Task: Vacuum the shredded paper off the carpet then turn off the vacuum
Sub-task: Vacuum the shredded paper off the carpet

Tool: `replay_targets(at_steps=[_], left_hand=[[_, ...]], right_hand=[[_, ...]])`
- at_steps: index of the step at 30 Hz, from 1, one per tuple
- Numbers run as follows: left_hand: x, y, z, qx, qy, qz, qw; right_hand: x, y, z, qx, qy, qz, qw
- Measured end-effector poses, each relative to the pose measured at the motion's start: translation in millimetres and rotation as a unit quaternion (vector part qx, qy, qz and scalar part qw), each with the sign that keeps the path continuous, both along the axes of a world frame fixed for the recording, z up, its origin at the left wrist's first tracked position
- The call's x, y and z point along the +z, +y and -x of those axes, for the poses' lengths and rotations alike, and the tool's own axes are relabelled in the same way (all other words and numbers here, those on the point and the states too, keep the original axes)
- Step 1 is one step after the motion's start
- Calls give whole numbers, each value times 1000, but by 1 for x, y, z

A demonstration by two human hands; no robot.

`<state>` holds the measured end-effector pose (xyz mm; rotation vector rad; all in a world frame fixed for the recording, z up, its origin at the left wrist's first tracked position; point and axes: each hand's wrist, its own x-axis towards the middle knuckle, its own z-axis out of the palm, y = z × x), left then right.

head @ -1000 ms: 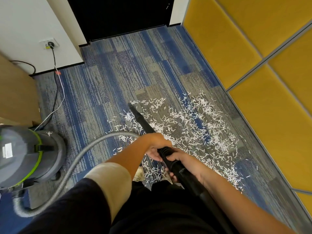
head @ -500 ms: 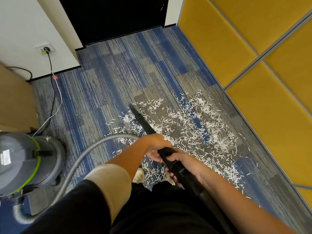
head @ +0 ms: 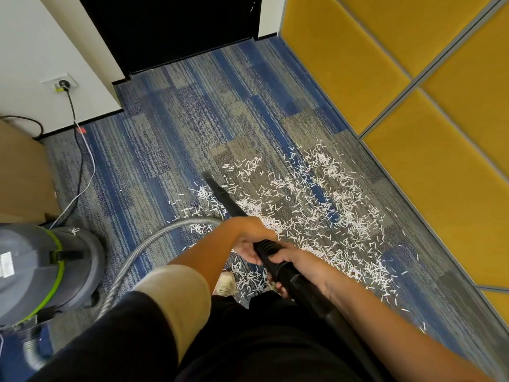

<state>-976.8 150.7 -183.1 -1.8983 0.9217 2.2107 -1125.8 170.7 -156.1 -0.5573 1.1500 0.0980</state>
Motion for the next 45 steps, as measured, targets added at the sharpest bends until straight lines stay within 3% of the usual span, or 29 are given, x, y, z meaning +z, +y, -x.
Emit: replay_targets(at_steps=[11, 16, 21, 30, 38, 45], left_hand=[[0, 10, 18, 45, 13, -2, 999], [-10, 17, 32, 232, 10, 4, 973], [-3, 9, 55, 357, 79, -57, 929], [-3, 11, 58, 356, 60, -122, 925], [0, 8, 61, 346, 50, -106, 931], [5, -2, 81, 332, 66, -72, 938]], right_hand=[[1, 12, 18, -27, -3, 11, 1000], [-4, 9, 19, -54, -1, 3, 999], [-1, 0, 31, -95, 17, 16, 995], [-8, 2, 29, -74, 0, 11, 997], [-6, 0, 34, -93, -3, -6, 996], [-3, -6, 51, -121, 38, 44, 991]])
